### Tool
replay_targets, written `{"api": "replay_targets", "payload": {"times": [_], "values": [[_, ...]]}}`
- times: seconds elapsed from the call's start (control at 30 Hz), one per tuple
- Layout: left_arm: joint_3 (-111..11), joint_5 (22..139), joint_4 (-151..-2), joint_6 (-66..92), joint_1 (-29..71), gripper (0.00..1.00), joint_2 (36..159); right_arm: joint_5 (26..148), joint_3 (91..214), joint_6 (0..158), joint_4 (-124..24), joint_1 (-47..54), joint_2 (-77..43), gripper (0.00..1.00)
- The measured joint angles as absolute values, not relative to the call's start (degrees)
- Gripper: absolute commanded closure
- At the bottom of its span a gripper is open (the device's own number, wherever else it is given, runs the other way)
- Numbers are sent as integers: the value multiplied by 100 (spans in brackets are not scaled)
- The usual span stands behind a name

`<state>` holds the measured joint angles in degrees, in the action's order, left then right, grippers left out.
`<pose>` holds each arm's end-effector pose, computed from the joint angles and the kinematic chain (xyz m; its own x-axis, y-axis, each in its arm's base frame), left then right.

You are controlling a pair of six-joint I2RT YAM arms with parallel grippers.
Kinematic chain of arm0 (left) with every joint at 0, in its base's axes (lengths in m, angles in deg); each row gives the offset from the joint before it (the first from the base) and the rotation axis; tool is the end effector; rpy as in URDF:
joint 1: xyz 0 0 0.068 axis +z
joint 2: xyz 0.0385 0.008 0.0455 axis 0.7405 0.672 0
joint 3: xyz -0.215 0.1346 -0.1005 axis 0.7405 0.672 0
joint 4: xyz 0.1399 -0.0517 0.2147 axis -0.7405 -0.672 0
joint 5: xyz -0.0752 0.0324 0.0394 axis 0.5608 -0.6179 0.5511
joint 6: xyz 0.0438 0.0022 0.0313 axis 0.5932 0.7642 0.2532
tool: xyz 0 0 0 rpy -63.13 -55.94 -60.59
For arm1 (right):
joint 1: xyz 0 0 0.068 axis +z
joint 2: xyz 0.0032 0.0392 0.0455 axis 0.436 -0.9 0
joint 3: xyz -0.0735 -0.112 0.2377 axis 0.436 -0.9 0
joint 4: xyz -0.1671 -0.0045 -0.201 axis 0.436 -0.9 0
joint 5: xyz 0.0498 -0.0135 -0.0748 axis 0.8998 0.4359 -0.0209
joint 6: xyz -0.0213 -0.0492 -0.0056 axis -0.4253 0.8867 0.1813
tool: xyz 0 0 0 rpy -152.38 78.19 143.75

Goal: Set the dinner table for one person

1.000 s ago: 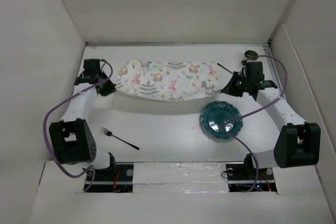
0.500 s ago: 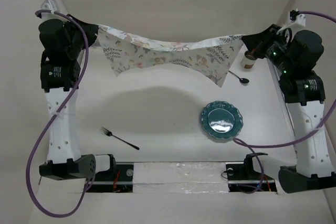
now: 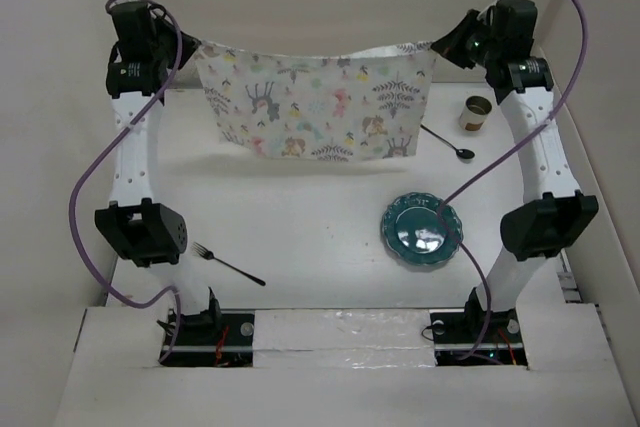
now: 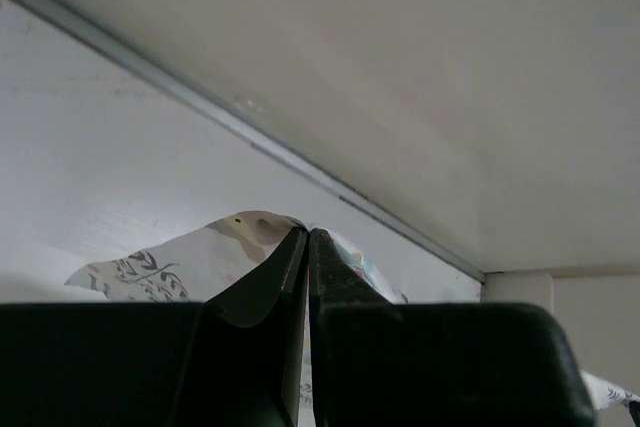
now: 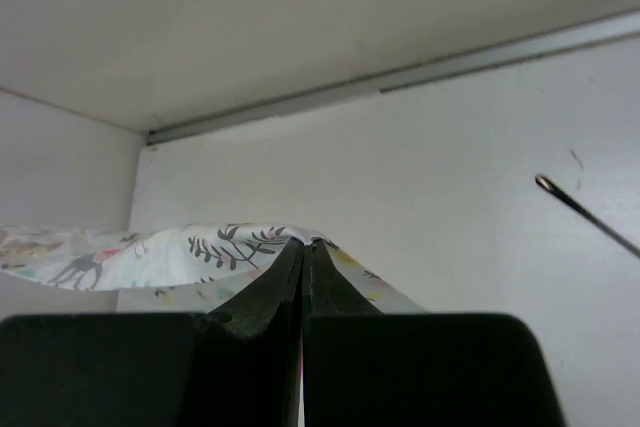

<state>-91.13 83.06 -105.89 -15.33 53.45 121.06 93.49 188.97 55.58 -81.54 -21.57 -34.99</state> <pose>0.3867 0.0318 0.4712 -0.2178 -0.6498 -0.7282 -0.0711 0.7547 -0.6522 0.3882 0.0377 0.4531 -0.4279 0.4561 -0.7803 -0.0985 0.8346 0.5419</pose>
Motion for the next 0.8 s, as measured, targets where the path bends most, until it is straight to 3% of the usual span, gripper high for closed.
{"api": "replay_targets", "payload": {"times": [0.13, 0.23, 0.47, 0.63, 0.8], "values": [[-9843, 8325, -10506, -1618, 5364, 100, 12240, 9465, 19946, 5516, -8178, -2254, -3831, 100], [-9644, 8330, -10178, -1620, 5364, 100, 11951, 9556, 19819, 5527, -7962, -2330, -3536, 100], [-6435, 8450, -9330, -1559, 5522, 100, 10651, 9832, 16641, 5536, -7068, -2369, -2375, 100], [-4119, 8826, -8983, -1485, 5957, 100, 10640, 10018, 14910, 5525, -6961, -2372, -2893, 100], [-3043, 8911, -9009, -1314, 6042, 100, 10913, 9996, 13998, 5525, -6976, -2380, -3186, 100]]}}
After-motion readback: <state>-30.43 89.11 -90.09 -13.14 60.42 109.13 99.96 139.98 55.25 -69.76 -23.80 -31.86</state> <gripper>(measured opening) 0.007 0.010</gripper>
